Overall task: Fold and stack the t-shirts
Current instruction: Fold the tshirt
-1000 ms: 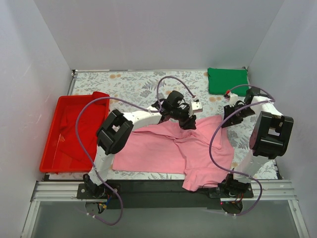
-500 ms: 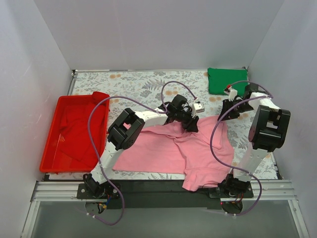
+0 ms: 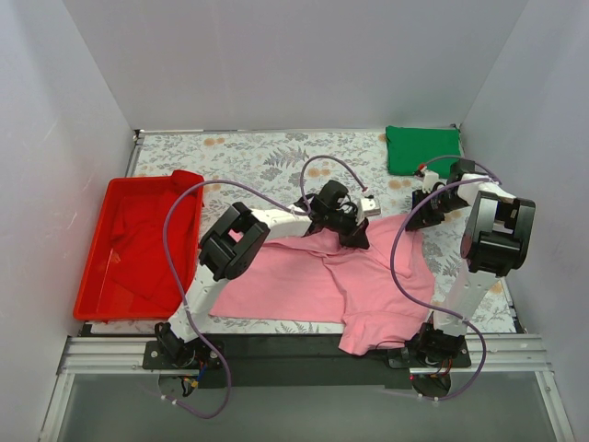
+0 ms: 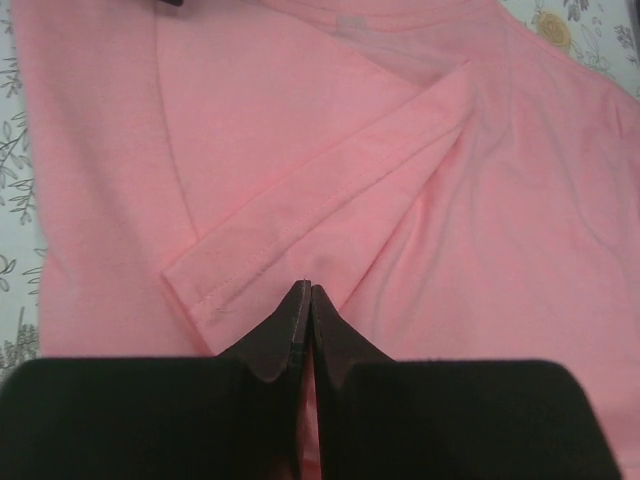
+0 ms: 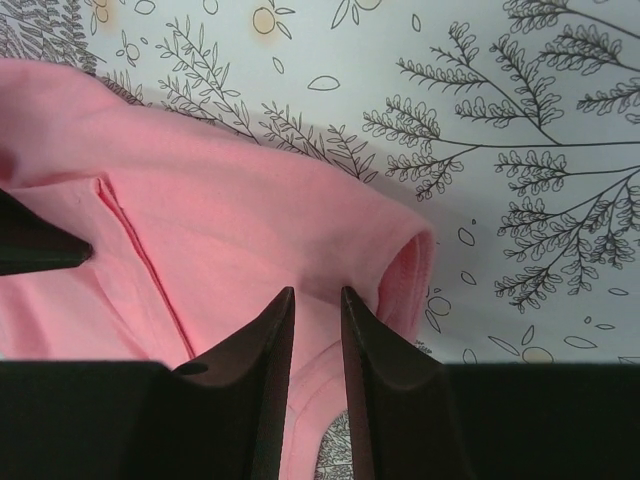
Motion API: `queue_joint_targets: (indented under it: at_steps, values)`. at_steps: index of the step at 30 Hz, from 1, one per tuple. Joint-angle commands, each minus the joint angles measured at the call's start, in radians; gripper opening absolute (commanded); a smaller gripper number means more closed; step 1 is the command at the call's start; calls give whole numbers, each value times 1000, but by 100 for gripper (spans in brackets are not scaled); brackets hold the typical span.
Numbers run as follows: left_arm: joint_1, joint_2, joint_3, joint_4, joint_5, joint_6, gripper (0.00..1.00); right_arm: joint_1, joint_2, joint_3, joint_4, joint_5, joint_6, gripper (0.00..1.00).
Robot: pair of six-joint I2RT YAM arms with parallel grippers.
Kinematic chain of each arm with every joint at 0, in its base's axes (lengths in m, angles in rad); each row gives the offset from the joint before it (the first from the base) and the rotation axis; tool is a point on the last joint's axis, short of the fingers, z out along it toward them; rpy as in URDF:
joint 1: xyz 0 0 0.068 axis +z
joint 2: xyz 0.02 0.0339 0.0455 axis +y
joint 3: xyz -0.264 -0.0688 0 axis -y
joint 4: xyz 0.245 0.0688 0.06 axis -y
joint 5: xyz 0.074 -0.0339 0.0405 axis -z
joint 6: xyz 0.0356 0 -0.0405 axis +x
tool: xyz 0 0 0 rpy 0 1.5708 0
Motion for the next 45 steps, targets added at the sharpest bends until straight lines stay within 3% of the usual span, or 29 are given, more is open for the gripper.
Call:
queue_joint_targets:
  at_steps: [1,7,12,27,37,40,45]
  values:
    - [-22,-108,-26,16,49,48,0,1,-16,2,19,10,10,32]
    - [-26,-129,-47,71,-63,35,1,1,-19,-1,17,10,11,32]
    - [-25,-95,-15,114,-161,-19,23,1,-22,2,19,28,17,32]
    - [-23,24,63,62,-256,-28,36,-6,-36,-7,34,69,33,34]
    - [-33,44,74,24,-313,-7,55,-7,-25,-10,37,71,30,34]
    - [-36,46,80,5,-294,15,47,-6,-23,-9,37,76,33,34]
    - [-42,18,60,22,-259,28,10,-6,-22,-12,39,82,33,34]
